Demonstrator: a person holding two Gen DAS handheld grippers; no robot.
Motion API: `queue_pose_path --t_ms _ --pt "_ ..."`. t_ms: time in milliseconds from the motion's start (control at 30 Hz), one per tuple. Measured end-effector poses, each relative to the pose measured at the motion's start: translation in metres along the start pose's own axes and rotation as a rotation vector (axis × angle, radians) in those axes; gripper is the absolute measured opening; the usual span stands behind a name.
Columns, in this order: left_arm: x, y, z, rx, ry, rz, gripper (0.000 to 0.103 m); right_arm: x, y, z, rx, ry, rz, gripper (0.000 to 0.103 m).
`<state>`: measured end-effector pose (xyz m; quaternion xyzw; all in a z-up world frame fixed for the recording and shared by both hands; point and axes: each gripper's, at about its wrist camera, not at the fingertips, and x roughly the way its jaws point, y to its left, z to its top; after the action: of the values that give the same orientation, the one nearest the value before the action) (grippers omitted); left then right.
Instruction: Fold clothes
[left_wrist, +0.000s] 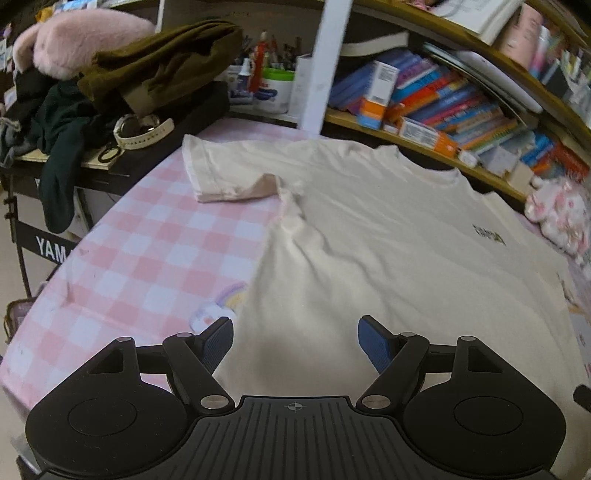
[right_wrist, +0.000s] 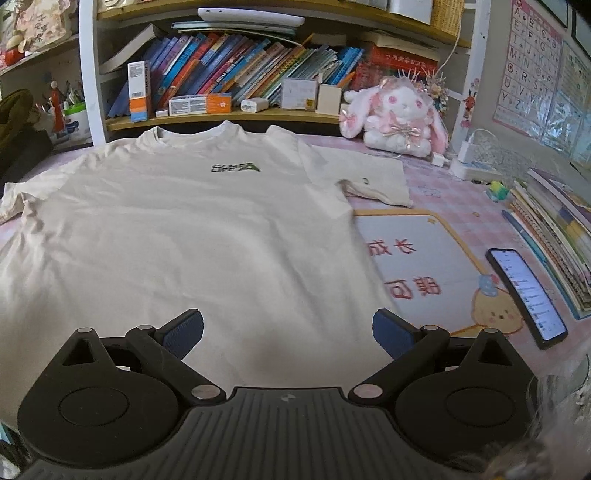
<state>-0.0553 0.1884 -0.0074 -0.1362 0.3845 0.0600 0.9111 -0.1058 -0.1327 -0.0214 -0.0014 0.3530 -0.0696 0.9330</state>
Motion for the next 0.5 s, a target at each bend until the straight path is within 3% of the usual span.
queue_pose_path --t_ms 133,233,367,500 --pt "0.014 0.023 0.016 -0.052 -0.002 -0.023 0.077 0.006 0.02 0.007 0.006 0.005 -0.02 0.099" --pt "0.028 0.047 0.03 -0.17 -0.012 -0.081 0.074 0.01 0.034 0.012 0.005 0.008 -0.035 0.099" --pt "0.059 0.083 0.049 -0.407 0.006 -0.152 0.043 0.012 0.049 0.019 -0.01 0.009 -0.053 0.099" --pt "0.094 0.101 0.061 -0.608 0.033 -0.211 0.043 0.014 0.06 0.024 -0.022 0.015 -0.085 0.099"
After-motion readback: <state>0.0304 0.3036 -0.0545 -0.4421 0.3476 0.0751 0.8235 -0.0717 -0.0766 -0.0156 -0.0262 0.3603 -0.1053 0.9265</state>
